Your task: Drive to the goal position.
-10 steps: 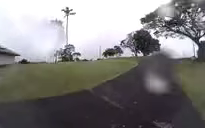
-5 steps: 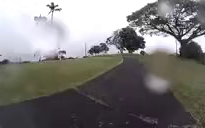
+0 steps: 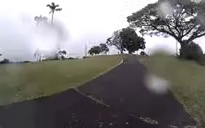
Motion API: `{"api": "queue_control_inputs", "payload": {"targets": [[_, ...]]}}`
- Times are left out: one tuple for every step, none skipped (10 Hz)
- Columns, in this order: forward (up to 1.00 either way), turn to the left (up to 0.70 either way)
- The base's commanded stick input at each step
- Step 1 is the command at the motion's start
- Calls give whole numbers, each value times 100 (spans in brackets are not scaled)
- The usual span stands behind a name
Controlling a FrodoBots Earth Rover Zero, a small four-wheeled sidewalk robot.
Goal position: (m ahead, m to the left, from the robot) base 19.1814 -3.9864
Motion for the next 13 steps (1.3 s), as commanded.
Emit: {"api": "queue_control_inputs", "payload": {"targets": [[36,-14],[85,-34],[85,-34],[85,-34],[85,-34],[85,-34],[85,-34],[85,-34],[85,-34],[85,-34],[85,-34],[85,-34],[85,-34]]}}
